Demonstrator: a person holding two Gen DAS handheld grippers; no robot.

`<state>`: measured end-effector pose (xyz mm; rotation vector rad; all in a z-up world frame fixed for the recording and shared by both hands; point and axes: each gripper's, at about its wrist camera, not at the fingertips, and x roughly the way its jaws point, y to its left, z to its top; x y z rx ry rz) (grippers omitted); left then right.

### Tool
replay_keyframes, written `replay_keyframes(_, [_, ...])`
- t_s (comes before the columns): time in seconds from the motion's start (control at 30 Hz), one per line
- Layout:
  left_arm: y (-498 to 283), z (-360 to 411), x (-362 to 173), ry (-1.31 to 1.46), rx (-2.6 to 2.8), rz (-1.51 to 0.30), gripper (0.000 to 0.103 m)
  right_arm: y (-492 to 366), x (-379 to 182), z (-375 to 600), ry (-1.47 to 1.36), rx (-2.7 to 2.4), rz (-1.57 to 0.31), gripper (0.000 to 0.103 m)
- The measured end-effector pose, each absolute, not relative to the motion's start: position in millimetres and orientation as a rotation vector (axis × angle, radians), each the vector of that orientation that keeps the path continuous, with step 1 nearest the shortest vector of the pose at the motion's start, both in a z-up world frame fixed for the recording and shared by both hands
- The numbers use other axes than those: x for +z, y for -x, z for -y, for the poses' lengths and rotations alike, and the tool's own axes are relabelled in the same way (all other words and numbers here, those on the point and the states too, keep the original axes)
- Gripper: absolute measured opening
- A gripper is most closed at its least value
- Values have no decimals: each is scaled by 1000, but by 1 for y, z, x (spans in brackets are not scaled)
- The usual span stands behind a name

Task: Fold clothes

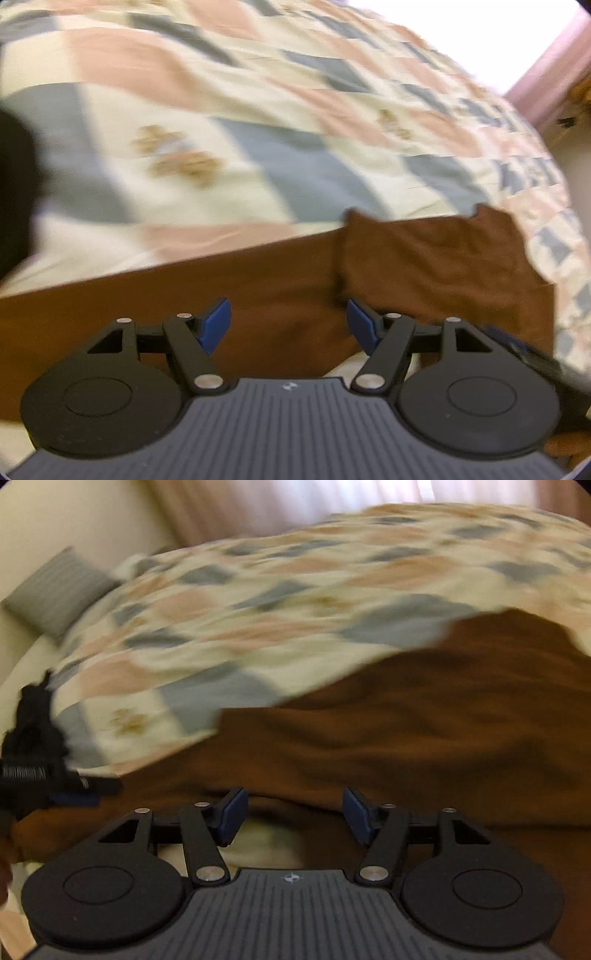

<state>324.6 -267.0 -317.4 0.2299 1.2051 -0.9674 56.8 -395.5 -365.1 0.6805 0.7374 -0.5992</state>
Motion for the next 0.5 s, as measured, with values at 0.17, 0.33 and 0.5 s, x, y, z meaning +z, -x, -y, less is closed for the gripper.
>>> replay_keyframes(0.17, [-323,317,-352,-206,-995,-1282,66,44,-342,460,-697,-875,-727,59])
replay_keyframes(0.33, [-317,338,-378,-219,-944,-1288,41,127,-335,512,-700,-1094,-678,59])
replay_keyframes(0.5, [-305,337,-368,-266,-961,-1214,2,171,-344,560,-723,-1129,-640,59])
